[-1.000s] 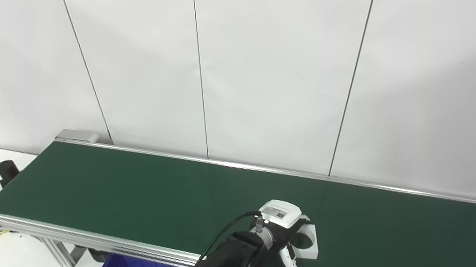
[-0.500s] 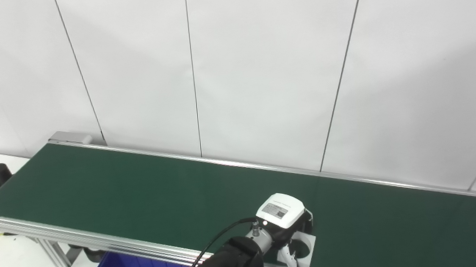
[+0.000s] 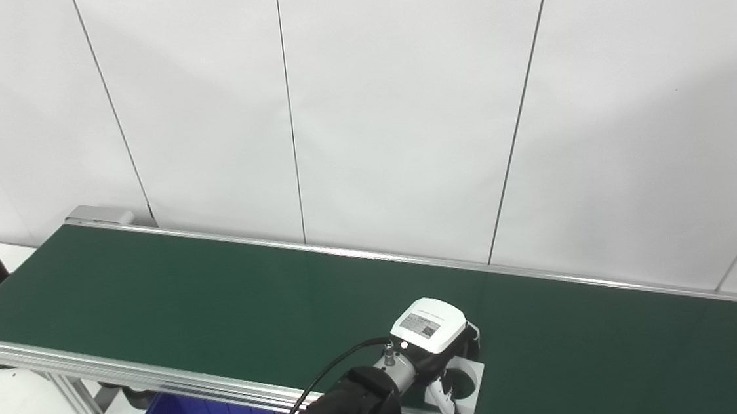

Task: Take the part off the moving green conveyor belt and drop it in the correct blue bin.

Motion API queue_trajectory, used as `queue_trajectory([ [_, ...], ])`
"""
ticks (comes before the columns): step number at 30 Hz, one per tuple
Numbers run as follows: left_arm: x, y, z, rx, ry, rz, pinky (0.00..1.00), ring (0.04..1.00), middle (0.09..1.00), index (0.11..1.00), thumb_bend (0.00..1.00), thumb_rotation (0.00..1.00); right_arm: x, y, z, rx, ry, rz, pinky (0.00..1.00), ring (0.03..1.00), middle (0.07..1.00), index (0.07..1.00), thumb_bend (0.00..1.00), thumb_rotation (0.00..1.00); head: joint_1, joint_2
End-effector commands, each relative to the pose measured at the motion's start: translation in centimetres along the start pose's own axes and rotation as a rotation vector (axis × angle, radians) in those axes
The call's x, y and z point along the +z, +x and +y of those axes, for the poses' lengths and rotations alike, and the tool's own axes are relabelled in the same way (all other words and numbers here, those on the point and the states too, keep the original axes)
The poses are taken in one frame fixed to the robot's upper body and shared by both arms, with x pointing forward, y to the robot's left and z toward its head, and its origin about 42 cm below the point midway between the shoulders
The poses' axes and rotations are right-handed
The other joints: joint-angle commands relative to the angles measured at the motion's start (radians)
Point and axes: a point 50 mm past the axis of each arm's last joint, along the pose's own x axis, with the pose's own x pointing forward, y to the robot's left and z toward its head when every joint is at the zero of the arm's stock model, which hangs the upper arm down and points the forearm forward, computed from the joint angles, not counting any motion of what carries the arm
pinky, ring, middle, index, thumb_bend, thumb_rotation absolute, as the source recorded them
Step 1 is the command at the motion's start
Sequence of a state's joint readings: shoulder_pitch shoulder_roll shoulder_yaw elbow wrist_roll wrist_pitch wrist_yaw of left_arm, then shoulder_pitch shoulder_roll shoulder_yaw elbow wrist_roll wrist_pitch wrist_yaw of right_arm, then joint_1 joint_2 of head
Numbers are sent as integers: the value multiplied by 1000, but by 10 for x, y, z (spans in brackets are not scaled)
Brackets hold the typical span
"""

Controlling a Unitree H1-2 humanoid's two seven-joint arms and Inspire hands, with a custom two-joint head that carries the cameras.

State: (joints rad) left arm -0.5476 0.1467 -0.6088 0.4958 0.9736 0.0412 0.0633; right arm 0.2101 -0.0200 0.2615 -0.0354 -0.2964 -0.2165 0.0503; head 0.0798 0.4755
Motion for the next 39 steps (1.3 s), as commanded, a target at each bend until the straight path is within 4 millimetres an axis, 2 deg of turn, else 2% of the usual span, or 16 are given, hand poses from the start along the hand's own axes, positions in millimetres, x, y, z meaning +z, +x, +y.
queue_trajectory([
  [1,-17,-3,8,14,28,35,506,451,438,527,520,0,13,5,-2,-22,8,-71,672,777,826,909,591,185,-4,4],
  [8,-17,-16,35,56,-4,10,546,468,453,512,521,0,12,4,-3,-25,10,-65,681,779,832,905,601,199,-10,12],
  [13,-18,-29,62,106,-29,-2,518,451,443,520,519,0,11,3,-5,-19,5,-62,685,785,835,908,601,203,-13,16],
  [17,-19,-43,90,164,-20,-22,534,488,471,503,520,0,9,3,-7,-15,1,-58,687,783,833,908,605,216,-14,20],
  [21,-19,-53,107,198,-23,-28,522,481,470,507,520,0,8,2,-9,-11,-6,-51,688,784,836,909,606,232,-16,23],
  [23,-19,-57,115,208,-21,-31,556,502,471,510,520,0,7,2,-10,-9,-8,-51,689,785,837,908,605,239,-14,24],
  [26,-20,-64,123,219,-20,-47,589,516,483,497,521,0,6,2,-11,-8,-9,-52,685,782,835,906,600,231,-12,30],
  [31,-22,-83,133,188,-88,-84,568,482,466,503,523,0,5,1,-13,-15,-12,-50,691,784,837,901,590,228,-9,39],
  [35,-22,-104,135,146,-173,-126,567,475,466,503,522,0,4,-1,-16,-30,-25,-35,693,783,840,897,568,262,-3,51],
  [39,-20,-125,134,138,-218,-130,574,514,498,475,521,0,4,-2,-20,-39,-30,-33,691,780,835,899,538,254,1,68],
])
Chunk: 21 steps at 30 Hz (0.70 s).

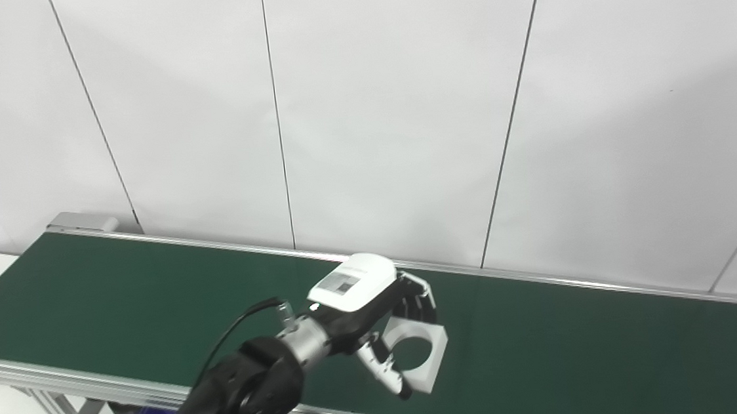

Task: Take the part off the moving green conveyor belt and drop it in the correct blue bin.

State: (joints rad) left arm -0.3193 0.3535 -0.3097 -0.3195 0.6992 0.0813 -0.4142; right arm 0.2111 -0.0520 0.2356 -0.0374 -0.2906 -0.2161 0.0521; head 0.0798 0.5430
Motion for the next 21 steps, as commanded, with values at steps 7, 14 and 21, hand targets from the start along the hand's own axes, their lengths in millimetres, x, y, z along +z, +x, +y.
queue_trajectory([
  [7,9,-41,9,64,-49,-14,498,463,470,500,521,0,9,2,-15,-44,-9,-43,690,782,834,900,527,302,23,73],
  [14,8,-68,0,53,-114,3,494,458,456,512,520,0,11,1,-26,-67,-21,-36,688,780,832,899,544,449,54,156],
  [21,6,-91,-18,-12,-138,27,560,510,478,497,521,0,13,3,-34,-78,-18,-32,678,771,821,892,591,560,78,187],
])
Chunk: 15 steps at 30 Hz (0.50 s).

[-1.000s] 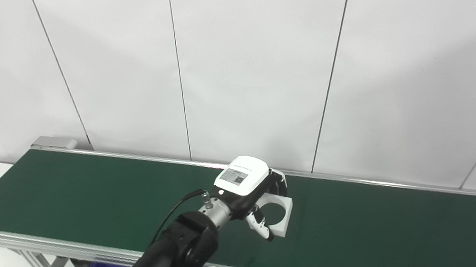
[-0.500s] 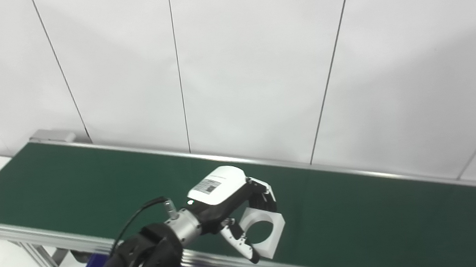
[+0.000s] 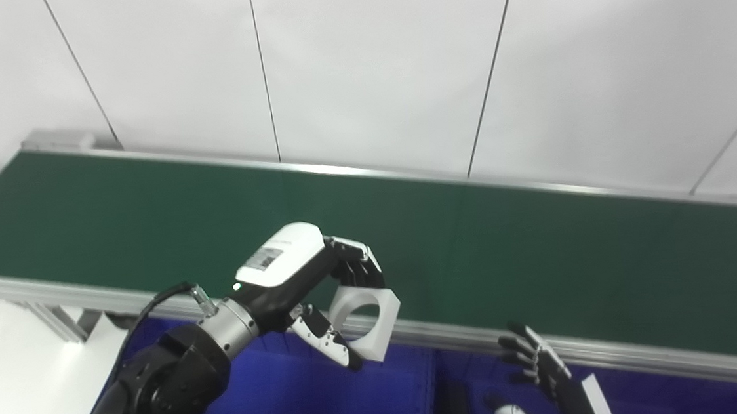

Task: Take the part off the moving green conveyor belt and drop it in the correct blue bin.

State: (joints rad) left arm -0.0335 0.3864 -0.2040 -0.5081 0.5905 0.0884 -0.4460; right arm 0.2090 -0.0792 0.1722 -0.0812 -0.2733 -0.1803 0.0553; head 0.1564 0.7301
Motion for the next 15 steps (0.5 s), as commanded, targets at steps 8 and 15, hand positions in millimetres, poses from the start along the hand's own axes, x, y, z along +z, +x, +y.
queue_trajectory([
  [8,-1,-17,-10,-37,54,7,608,534,488,490,521,0,17,6,-13,-22,-11,-52,656,757,809,886,580,561,24,50],
  [15,-4,-18,-23,-64,56,21,577,508,465,506,521,0,21,7,-19,-27,-13,-60,647,746,801,877,564,533,36,88],
])
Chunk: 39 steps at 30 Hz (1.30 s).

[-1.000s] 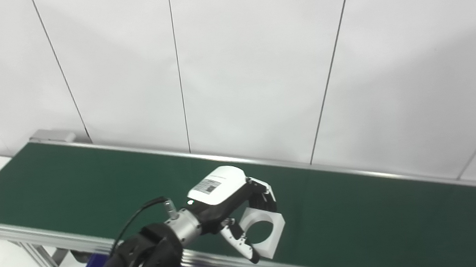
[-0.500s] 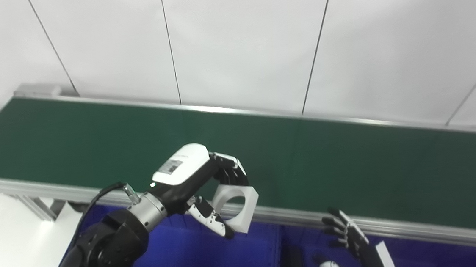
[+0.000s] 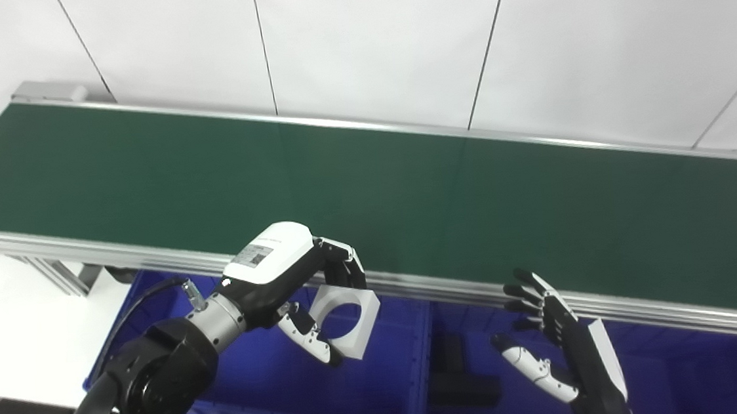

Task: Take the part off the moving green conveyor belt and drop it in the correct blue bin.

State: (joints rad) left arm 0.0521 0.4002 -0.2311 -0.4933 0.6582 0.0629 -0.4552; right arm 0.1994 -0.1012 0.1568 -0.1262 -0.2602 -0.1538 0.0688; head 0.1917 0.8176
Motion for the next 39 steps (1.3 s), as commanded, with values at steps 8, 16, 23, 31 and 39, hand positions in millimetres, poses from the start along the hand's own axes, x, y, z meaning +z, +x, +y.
queue_trajectory([
  [8,-7,9,-16,-1,20,-18,551,477,448,515,520,0,16,5,-10,-22,7,-50,643,738,794,873,564,516,14,34],
  [16,-25,24,-34,-8,-4,10,573,493,459,509,521,0,17,5,-12,-21,9,-50,642,741,799,876,581,527,17,46],
  [23,-35,43,-52,-58,-20,45,611,536,491,488,520,0,20,5,-13,-18,8,-43,639,744,801,880,585,537,19,56],
  [31,-38,58,-67,-127,-8,59,634,559,509,471,520,0,22,5,-14,-13,7,-48,634,739,800,880,592,547,19,62],
  [39,-43,63,-78,-170,-1,72,640,550,497,482,521,0,22,6,-15,-11,13,-50,635,741,800,881,602,548,19,68],
])
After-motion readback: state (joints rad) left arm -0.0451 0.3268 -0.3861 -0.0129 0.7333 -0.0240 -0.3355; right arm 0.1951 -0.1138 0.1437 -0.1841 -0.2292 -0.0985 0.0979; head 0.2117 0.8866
